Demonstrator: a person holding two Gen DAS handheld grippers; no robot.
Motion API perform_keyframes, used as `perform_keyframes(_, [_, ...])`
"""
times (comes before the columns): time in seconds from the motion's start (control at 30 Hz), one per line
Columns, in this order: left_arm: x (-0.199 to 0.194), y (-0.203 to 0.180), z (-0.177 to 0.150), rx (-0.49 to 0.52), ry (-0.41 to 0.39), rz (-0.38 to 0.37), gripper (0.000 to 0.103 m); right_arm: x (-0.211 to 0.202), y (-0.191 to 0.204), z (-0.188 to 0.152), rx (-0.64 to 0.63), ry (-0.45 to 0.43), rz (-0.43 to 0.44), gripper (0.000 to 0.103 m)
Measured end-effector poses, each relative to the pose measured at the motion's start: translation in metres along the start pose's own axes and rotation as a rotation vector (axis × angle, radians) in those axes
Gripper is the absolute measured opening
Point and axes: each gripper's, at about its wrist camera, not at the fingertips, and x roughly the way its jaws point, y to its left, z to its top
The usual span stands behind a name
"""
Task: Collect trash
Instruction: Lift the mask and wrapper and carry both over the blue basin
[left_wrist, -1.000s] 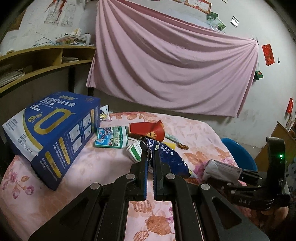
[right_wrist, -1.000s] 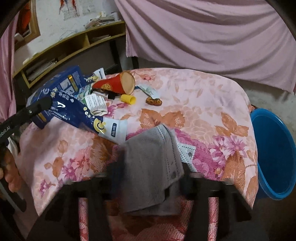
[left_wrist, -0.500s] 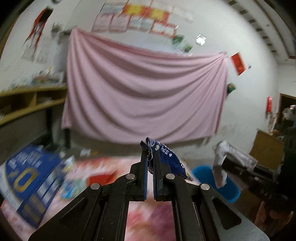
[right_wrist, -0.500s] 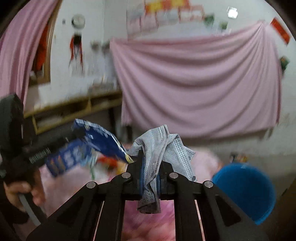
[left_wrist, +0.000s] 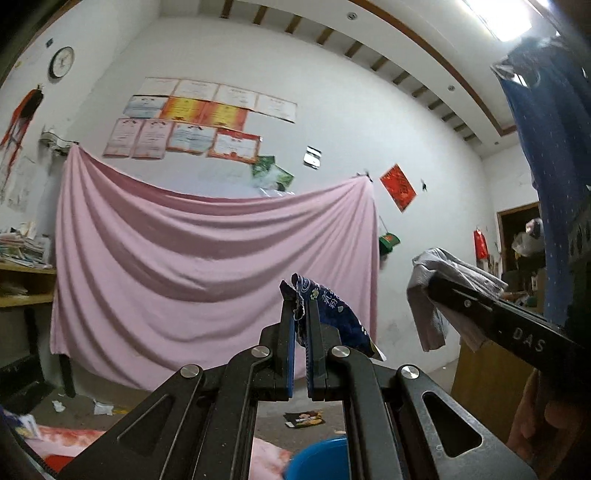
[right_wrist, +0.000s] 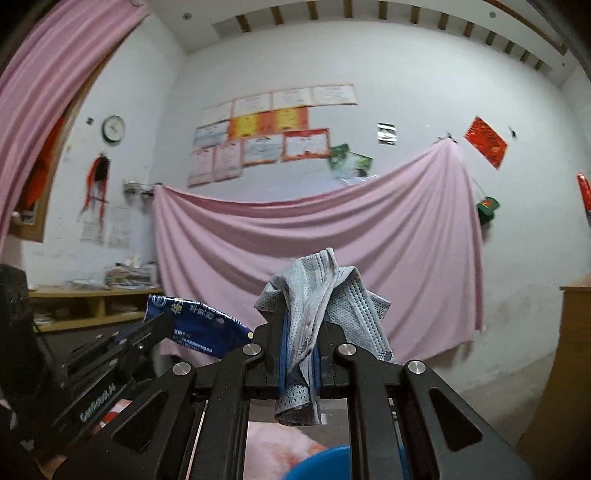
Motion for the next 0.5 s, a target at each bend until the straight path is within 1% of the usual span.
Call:
perform_keyframes(0.07, [0.019, -0.013, -0.010, -0.010, 0.049, -0.015, 0.003, 0.003, -0.013, -0.007, 0.010, 0.026, -0.022, 0.010])
perform_keyframes(0.13, [0.034, -0.023, -0.021, -0.022, 0.098, -0.026, 0.003, 0.008, -0.024, -0.021, 0.025, 0.070, -0.050, 0.010])
perform_keyframes(0.27, [0.067, -0.029, -0.046, -0.061, 0.256, -0.036, 0.003, 0.015, -0.051, -0.060, 0.082, 0.193, -0.099, 0.010])
perform_keyframes(0.33, [0.085, -0.029, -0.061, -0.075, 0.364, -0.038, 0.003, 0.018, -0.060, -0.077, 0.117, 0.253, -0.114, 0.010])
perform_keyframes(0.37, [0.090, -0.029, -0.068, -0.083, 0.399, -0.038, 0.003, 0.020, -0.063, -0.086, 0.134, 0.285, -0.124, 0.010])
perform_keyframes(0.4, [0.100, -0.028, -0.076, -0.105, 0.462, -0.062, 0.003, 0.023, -0.068, -0.096, 0.157, 0.329, -0.135, 0.010])
perform_keyframes(0.43, [0.105, -0.026, -0.082, -0.122, 0.504, -0.068, 0.003, 0.026, -0.071, -0.102, 0.174, 0.357, -0.142, 0.010])
perform_keyframes(0.47, [0.111, -0.025, -0.088, -0.129, 0.540, -0.042, 0.003, 0.030, -0.074, -0.109, 0.194, 0.390, -0.151, 0.010])
perform_keyframes(0.5, [0.115, -0.025, -0.091, -0.132, 0.565, -0.036, 0.003, 0.032, -0.077, -0.115, 0.210, 0.419, -0.160, 0.010])
